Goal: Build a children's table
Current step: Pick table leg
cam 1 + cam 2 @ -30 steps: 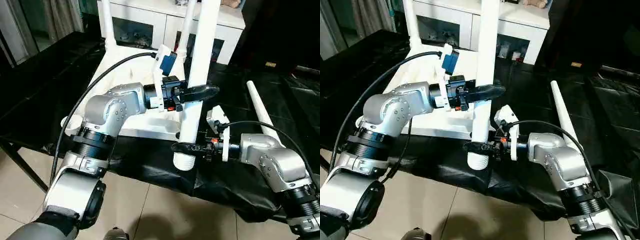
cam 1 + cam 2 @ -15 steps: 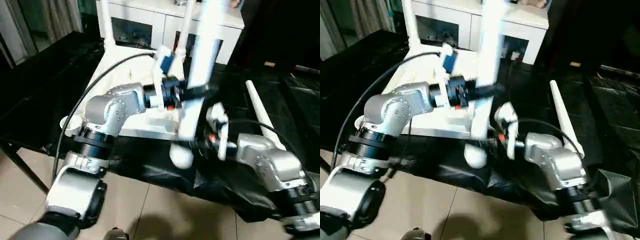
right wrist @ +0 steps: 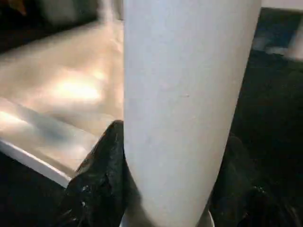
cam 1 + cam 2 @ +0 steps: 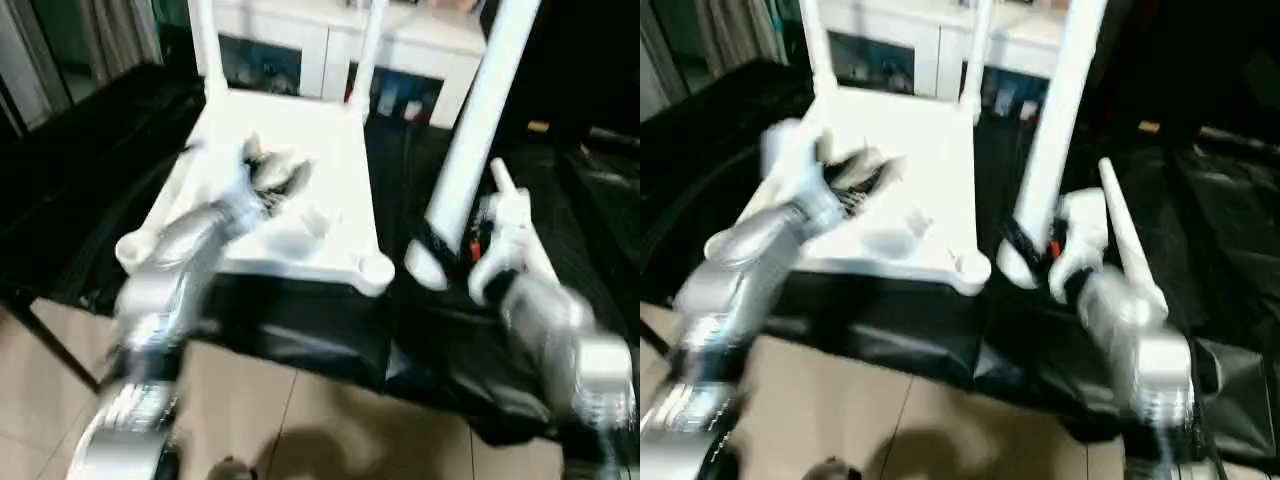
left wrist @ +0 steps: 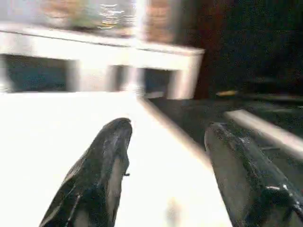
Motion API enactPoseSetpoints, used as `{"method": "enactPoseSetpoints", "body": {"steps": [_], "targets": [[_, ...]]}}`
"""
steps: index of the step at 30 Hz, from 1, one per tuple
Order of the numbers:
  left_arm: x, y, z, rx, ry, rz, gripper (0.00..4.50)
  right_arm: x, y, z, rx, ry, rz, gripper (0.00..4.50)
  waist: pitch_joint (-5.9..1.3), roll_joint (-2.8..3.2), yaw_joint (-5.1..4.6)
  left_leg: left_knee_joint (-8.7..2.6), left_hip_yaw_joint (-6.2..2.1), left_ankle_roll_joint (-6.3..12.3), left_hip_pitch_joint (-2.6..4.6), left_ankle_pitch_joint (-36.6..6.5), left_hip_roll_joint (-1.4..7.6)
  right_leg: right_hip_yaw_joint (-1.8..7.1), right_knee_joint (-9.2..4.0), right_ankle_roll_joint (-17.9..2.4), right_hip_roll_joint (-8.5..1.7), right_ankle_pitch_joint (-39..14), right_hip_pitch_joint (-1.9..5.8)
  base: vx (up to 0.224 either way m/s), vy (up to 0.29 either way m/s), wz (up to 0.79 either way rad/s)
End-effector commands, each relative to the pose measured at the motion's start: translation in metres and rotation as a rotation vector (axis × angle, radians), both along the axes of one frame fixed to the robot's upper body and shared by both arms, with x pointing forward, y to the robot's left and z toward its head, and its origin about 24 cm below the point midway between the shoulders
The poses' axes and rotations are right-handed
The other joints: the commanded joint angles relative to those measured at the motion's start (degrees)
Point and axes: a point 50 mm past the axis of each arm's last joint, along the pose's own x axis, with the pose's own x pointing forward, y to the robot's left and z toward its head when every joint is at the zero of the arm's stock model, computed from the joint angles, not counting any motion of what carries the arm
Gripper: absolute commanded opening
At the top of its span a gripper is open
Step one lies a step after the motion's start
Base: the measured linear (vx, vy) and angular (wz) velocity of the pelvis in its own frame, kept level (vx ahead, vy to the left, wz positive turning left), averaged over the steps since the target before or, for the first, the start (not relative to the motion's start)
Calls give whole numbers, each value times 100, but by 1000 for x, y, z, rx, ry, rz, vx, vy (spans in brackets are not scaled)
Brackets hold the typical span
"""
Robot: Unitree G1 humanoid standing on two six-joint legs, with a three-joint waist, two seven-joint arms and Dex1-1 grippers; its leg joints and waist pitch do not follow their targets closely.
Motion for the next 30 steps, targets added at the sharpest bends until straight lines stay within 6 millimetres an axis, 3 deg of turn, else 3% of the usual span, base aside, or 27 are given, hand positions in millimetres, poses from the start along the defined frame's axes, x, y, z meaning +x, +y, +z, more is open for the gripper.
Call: {"method": "enactPoseSetpoints", "body": {"steps": [1,2,5,7,8,9,10,11,12,13,14,15,16,17,18,19,20,21,22,23,24,25,26,27,28,29,30], "targets": [[-6,1,-5,9,2,35,291,-1,1,18,-81,-143,-54,187,-438,-30,-44,-464,-30,-285,82,-1610,143,266,-467,-294,-329,-2247,249,0,0,0],[-11,3,-9,6,11,49,291,-4,2,18,-108,-160,-70,187,-438,-36,-88,-463,-28,-250,89,-1685,131,263,-485,-271,-294,-2345,235,0,0,0],[-30,5,-16,124,-39,76,291,-21,5,10,75,-115,-104,187,-411,-9,-127,-476,-38,-141,107,-1922,149,280,-525,-224,-280,-2404,181,0,0,0],[-35,2,-17,72,-49,87,291,-27,6,5,158,-97,-94,187,-377,-23,-148,-502,-59,-105,128,-2324,151,259,-579,-134,-277,-2705,150,0,0,0],[-36,1,-17,41,-53,94,291,-29,6,4,189,-90,-85,187,-360,-16,-157,-507,-79,-171,201,-2766,147,229,-617,-71,-283,-3137,143,0,0,0],[-37,-2,-20,47,-51,130,291,-33,8,-2,180,-81,-79,187,-311,-6,-170,-500,-100,-207,321,-3356,144,161,-732,40,-276,-3780,123,0,0,0],[-37,-3,-21,60,-48,137,291,-33,8,-4,169,-80,-83,187,-237,2,-246,-466,-132,-214,514,-3992,135,-28,-919,164,-193,-4447,108,0,0,0],[-37,-3,-21,60,-48,137,291,-33,8,-4,169,-80,-83,187,-237,2,-246,-466,-132,-214,514,-3992,135,-28,-919,164,-193,-4447,108,0,0,0],[-37,-4,-22,67,-48,136,291,-35,8,-6,166,-81,-83,187,-129,136,-401,-610,-183,-167,661,-4939,284,-509,-964,246,63,-4425,310,0,0,0],[-38,-6,-22,71,-50,122,291,-36,10,-8,167,-76,-64,187,-130,291,-142,-1078,14,-362,-110,-5756,298,-404,569,-102,101,-2453,1096,0,0,0],[-39,-7,-22,77,-50,118,291,-37,11,-9,165,-74,-58,187,-176,288,-37,-1197,137,-271,25,-5771,356,-283,710,-118,160,-2121,1048,0,0,0],[-39,-8,-22,82,-51,109,291,-38,12,-10,166,-67,-47,187,-132,134,-68,-1052,118,-102,310,-5560,480,199,657,-81,-37,-3166,910,0,0,0],[-39,-8,-22,93,-51,105,291,-40,14,-11,165,-65,-35,187,-71,-151,-56,166,211,-112,748,-3933,-4,526,-866,-85,-639,-6250,337,104,-113,-6],[-39,-8,-22,94,-50,104,291,-40,14,-11,165,-65,-34,187,-71,-151,-56,166,211,-112,748,-3933,-4,526,-866,-85,-639,-6250,337,147,-70,-17],[-39,-7,-21,107,-63,108,291,-41,16,-11,176,-61,-17,187,-232,-115,125,614,-143,383,-79,-1355,7,942,-927,-365,-1059,-6293,1214,147,-70,-17],[-39,-6,-21,108,-65,112,291,-42,17,-12,186,-56,-11,187,-187,-157,144,366,-109,419,-11,-1214,-1,774,-844,-536,-703,-5319,1155,116,-9,-1],[-39,-4,-20,106,-65,117,291,-42,19,-13,189,-52,2,187,-263,-1,183,145,-93,379,124,-1083,45,587,-803,-692,-589,-4638,1200,99,12,20],[-39,-4,-19,107,-65,119,291,-42,20,-14,189,-51,11,187,-285,58,141,-70,-42,351,244,-968,62,414,-766,-781,-410,-3969,1187,99,12,20],[-39,-2,-19,110,-65,120,291,-42,23,-14,186,-52,28,187,-342,276,-119,-563,-395,550,745,-1879,302,93,-276,-717,108,-2429,871,130,34,9],[-39,-2,-19,112,-65,118,291,-42,24,-14,184,-54,34,187,-427,282,-210,-624,-635,809,1042,-2069,467,54,-39,-689,137,-1964,697,184,3,0],[-39,-2,-18,114,-68,115,291,-43,24,-14,184,-55,39,187,-509,255,-368,-643,-1017,1642,1425,-2003,703,83,373,-389,61,-1487,322,184,3,0],[-39,-2,-18,116,-68,112,291,-43,25,-14,187,-56,41,187,-534,235,-437,-615,-1133,2180,1461,-1676,744,109,538,-154,10,-1338,179,217,-58,-10],[-39,-1,-18,116,-68,109,291,-43,25,-14,190,-54,37,187,-543,185,-511,-504,-1169,2986,1465,-811,699,216,683,168,-114,-1102,-96,179,-101,-20],[-39,-1,-18,118,-68,108,291,-43,25,-15,190,-52,35,187,-520,123,-521,-498,-1128,3118,1387,-495,606,322,610,157,-181,-937,-128,179,-101,-20],[-39,-1,-18,121,-69,106,291,-43,24,-15,190,-52,33,187,-478,-314,-300,-76,-289,1992,341,-971,-488,889,-271,157,-277,-812,969,128,-60,-5],[-39,-2,-17,112,-71,100,291,-43,24,-15,191,-52,29,187,-250,-139,-104,266,-230,1618,319,-1402,-597,1254,-732,-176,-768,-2183,944,146,-8,5],[-39,-3,-17,105,-72,96,291,-43,24,-15,191,-51,26,187,-412,-231,-87,889,-466,1008,-122,-1085,-446,1434,-693,-800,-1026,-2971,1453,146,-8,5]]}}
